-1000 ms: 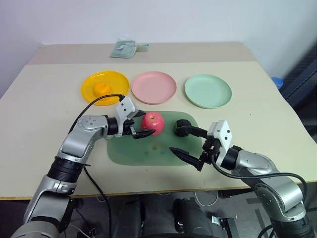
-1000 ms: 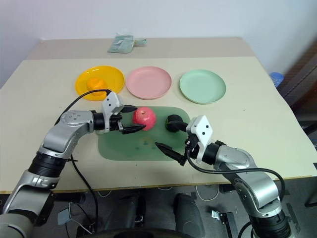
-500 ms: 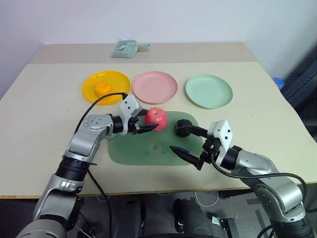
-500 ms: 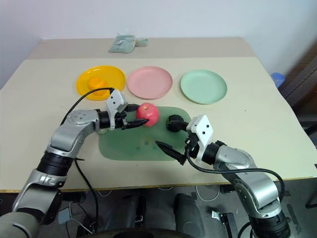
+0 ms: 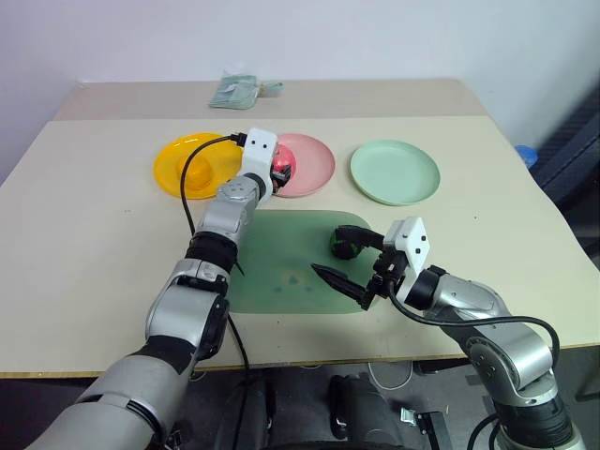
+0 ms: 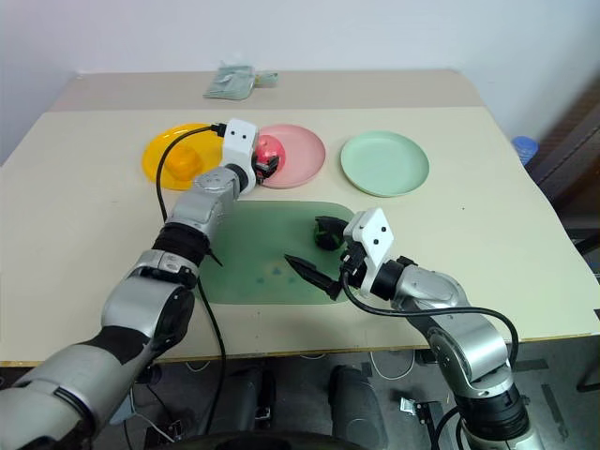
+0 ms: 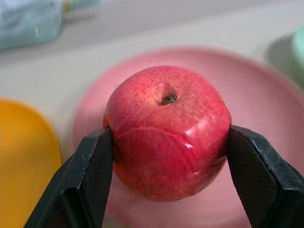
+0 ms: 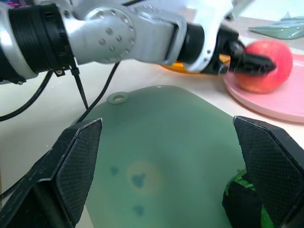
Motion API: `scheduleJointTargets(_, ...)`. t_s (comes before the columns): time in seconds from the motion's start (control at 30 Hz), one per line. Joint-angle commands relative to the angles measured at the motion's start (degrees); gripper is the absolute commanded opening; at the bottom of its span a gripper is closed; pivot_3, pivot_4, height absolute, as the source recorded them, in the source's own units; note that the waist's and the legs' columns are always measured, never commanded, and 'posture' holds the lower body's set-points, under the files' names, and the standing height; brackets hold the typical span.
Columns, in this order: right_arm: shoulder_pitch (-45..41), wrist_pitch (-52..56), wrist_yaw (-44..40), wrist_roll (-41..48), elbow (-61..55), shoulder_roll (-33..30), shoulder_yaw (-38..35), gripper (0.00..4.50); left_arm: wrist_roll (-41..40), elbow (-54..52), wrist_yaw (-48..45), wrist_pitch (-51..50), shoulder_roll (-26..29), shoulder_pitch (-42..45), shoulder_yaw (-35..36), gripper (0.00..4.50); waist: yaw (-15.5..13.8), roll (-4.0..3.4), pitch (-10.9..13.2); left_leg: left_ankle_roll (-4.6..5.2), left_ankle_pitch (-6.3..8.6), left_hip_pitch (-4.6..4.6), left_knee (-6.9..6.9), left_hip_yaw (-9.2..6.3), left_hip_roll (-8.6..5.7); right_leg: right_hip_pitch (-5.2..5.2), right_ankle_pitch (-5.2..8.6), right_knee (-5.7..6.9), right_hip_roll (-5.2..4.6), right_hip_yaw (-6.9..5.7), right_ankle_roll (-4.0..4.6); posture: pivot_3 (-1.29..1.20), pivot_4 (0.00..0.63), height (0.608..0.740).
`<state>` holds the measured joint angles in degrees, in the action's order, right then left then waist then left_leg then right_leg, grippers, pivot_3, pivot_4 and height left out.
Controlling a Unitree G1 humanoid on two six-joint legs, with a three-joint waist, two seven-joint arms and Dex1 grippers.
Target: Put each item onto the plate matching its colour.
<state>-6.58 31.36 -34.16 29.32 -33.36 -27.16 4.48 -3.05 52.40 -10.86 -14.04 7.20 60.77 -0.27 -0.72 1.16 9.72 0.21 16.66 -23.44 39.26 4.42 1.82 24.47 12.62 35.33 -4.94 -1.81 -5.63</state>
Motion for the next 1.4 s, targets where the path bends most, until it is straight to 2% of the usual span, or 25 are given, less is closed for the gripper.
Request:
scheduleJointTargets(0.03, -0.1, -1.63, 0.64, -0.5, -1.2, 0.76, -0.26, 4.5, -1.44, 1.5, -2.47, 3.59, -0.49, 3.24, 1.9, 4.4, -0.05, 0.0, 0.0, 0.0, 0.0, 0.0, 0.0, 0.0, 0.0, 0.0, 0.0, 0.0, -0.01, 0.0, 0.0, 0.0, 0.15, 0.74)
scheduleJointTargets(0.23, 0.61, -1.47, 1.36, -0.43, -1.89, 0.98, -0.61, 4.5, -1.83, 0.2, -2.89, 6.65, -0.34, 3.05, 3.44, 4.48, 0.0, 0.0, 0.0, 0.0, 0.0, 0.0, 0.0, 0.0, 0.01, 0.0, 0.0, 0.01, -0.01, 0.0, 0.0, 0.0, 0.15, 0.74)
scheduleJointTargets(0.37, 0.64, -1.48, 1.83, -1.07, -1.93, 0.33, -1.33, 4.5, -5.01, -7.65, -6.28, 9.61, 0.89, -0.45, 6.0, 4.48, 0.01, 0.0, 0.0, 0.0, 0.0, 0.0, 0.0, -0.01, 0.01, 0.0, 0.0, 0.01, -0.01, 0.0, 0.0, 0.0, 0.15, 0.74)
scheduleJointTargets(0.53, -1.34, -0.38, 3.35, -3.17, 0.06, -0.85, -2.69, 4.5, -11.64, -30.42, -19.11, 6.96, 6.3, -14.91, 6.18, 4.48, 1.25, -0.06, -0.03, -0.03, -0.01, 0.07, -0.05, 0.02, 0.07, 0.0, 0.01, 0.06, -0.01, 0.03, 0.02, 0.0, 0.15, 0.74)
scheduleJointTargets(0.63, -3.38, -0.28, 4.4, -5.8, 3.8, -1.68, -2.58, 4.5, -16.91, -47.21, -30.24, 1.61, 12.87, -27.84, 3.36, 4.48, 1.53, -0.07, -0.03, -0.05, -0.03, 0.1, -0.08, 0.02, 0.1, 0.01, 0.01, 0.1, -0.01, 0.04, 0.03, 0.0, 0.15, 0.74)
scheduleJointTargets(0.73, -4.7, -0.3, 3.84, -6.19, 6.1, -1.57, -2.66, 4.5, -18.72, -58.01, -36.91, -1.41, 19.0, -37.56, 0.85, 4.48, 1.04, -0.08, -0.03, -0.06, -0.03, 0.08, -0.07, 0.01, 0.09, 0.01, 0.02, 0.13, -0.04, 0.03, 0.04, 0.0, 0.15, 0.74)
scheduleJointTargets(0.87, -6.26, -0.39, 2.51, -8.26, 9.55, -2.08, -0.65, 4.5, -25.2, -68.08, -40.92, -8.27, 23.62, -46.19, 1.64, 4.48, 0.74, -0.08, -0.03, -0.04, -0.02, 0.07, -0.05, -0.01, 0.08, -0.01, 0.12, 0.11, -0.11, 0.04, 0.24, 0.0, 0.15, 0.74)
scheduleJointTargets(1.1, -8.25, 0.16, 3.01, -10.93, 14.48, -0.96, 0.28, 4.5, -26.71, -73.89, -43.17, -9.32, 27.13, -52.36, 1.81, 4.48, 0.6, -0.09, -0.03, -0.03, -0.01, 0.09, -0.05, 0.0, 0.07, 0.0, 0.13, 0.1, -0.09, 0.05, 0.25, 0.0, 0.15, 0.74)
scheduleJointTargets(1.4, -8.4, 1.04, 3.15, -11.6, 16.41, 0.49, 0.42, 4.5, -26.88, -74.2, -43.7, -10.98, 28.03, -54.05, 0.86, 4.48, 0.41, -0.1, -0.03, -0.03, -0.01, 0.09, -0.05, 0.01, 0.07, 0.01, 0.13, 0.1, -0.07, 0.05, 0.25, 0.0, 0.15, 0.74)
